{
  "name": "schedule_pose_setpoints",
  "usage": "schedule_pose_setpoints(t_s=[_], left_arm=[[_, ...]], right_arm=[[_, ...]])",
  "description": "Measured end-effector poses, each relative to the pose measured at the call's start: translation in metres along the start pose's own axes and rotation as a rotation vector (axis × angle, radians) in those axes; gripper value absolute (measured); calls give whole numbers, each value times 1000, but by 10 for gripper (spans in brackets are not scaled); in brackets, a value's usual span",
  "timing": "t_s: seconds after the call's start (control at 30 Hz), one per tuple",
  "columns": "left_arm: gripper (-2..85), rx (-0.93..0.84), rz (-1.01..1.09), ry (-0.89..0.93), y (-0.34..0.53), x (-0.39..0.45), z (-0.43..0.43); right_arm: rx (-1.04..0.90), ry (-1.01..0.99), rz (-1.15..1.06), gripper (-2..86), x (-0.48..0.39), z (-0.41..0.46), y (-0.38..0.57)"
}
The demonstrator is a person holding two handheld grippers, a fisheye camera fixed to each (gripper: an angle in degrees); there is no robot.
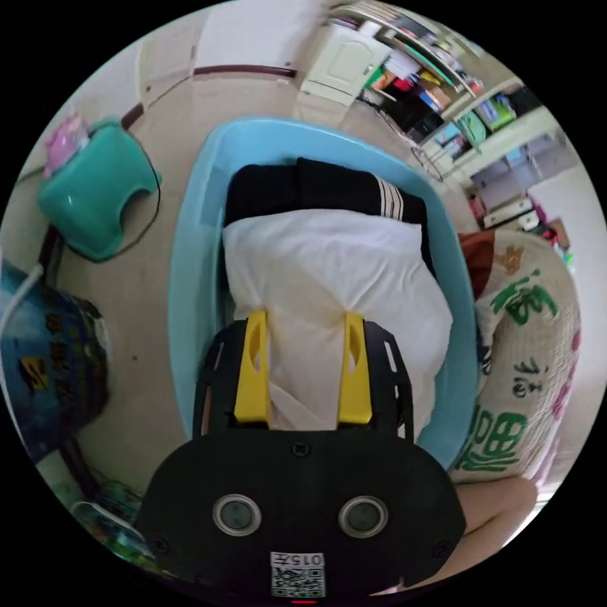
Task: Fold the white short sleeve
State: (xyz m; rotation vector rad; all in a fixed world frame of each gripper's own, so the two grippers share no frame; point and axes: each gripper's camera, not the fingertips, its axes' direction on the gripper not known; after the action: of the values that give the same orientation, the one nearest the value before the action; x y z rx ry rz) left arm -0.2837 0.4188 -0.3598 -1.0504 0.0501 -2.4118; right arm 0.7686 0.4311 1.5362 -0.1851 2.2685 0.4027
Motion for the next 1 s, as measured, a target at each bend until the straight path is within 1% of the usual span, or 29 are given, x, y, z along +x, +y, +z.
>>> schedule_pose_setpoints(t_s=[0.03, 0.07, 0.17, 0.33, 0.43, 0.47, 0.5, 0.53, 0.63, 0.67, 0.73, 0.8, 0.83, 0.87, 0.9, 1.0], left_arm=[[124, -3, -32, 51, 1, -9, -3], [113, -3, -28, 61, 2, -10, -5], [56, 19, 48, 80, 10, -4, -28], [29, 174, 131, 235, 59, 16, -103], [20, 302, 314, 377, 121, 71, -176], [19, 315, 355, 394, 133, 84, -188], [18, 343, 439, 431, 156, 112, -212], [18, 360, 481, 452, 168, 126, -223], [15, 478, 727, 591, 243, 208, -296], [15, 500, 766, 617, 256, 221, -308], [14, 551, 879, 712, 294, 260, -344], [14, 610, 1039, 875, 349, 312, -390], [15, 632, 1133, 954, 379, 339, -409], [15, 641, 1179, 987, 394, 352, -417], [16, 649, 1270, 1035, 427, 380, -427], [18, 563, 1429, 1056, 514, 445, -424]], right_arm=[[-9, -8, 1, -5, 5, -3, -2], [-18, -17, 1, -5, 11, -6, -5], [-45, -43, 14, -5, 29, -15, -12], [-68, -87, 27, -3, 56, -39, -29], [-80, -98, 15, 2, 66, -58, -43], [-88, -106, 9, 5, 70, -65, -49], [-95, -112, 6, 10, 72, -69, -53], [-112, -125, 1, 18, 75, -73, -59], [-157, -178, -14, 56, 79, -82, -80], [-171, -198, -27, 70, 78, -85, -92], [-176, -219, -55, 86, 75, -94, -114], [-155, -222, -85, 104, 72, -109, -139], [-138, -200, -103, 120, 74, -119, -156], [-121, -148, -102, 129, 78, -129, -173], [-111, -121, -102, 133, 81, -135, -181], [-81, 25, -84, 138, 113, -163, -211]])
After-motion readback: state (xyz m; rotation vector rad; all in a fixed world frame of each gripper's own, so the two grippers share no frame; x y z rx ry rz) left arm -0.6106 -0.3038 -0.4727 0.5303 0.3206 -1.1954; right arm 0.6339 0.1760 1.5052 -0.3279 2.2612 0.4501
